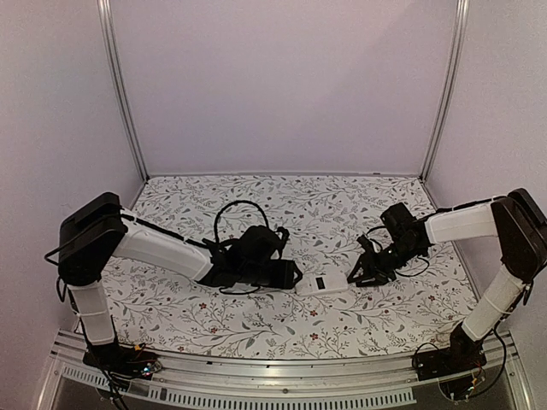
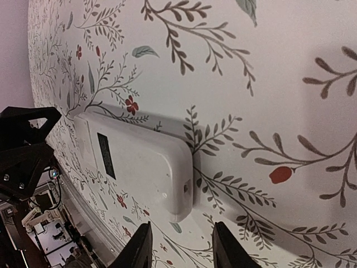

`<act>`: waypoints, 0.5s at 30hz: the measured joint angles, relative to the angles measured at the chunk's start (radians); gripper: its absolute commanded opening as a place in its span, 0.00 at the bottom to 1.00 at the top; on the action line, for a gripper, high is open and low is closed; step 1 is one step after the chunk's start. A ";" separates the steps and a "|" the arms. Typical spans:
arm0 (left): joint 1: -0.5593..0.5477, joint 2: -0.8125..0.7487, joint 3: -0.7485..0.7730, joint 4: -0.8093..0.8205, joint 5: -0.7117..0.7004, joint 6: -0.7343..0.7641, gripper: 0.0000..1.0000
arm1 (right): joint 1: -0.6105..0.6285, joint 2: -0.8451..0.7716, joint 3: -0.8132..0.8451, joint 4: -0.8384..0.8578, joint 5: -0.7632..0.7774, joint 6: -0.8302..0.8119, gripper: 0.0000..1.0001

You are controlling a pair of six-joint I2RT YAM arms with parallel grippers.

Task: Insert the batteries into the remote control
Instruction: Press the battery cover onto the remote control without the battery cover.

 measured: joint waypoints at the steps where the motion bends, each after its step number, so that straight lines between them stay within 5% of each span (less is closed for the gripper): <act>1: -0.002 0.006 0.004 0.000 0.001 -0.005 0.46 | 0.000 0.002 0.000 0.003 0.000 0.000 0.37; 15: -0.027 0.041 0.052 -0.056 -0.002 -0.031 0.38 | 0.000 0.037 0.000 0.035 -0.014 0.008 0.37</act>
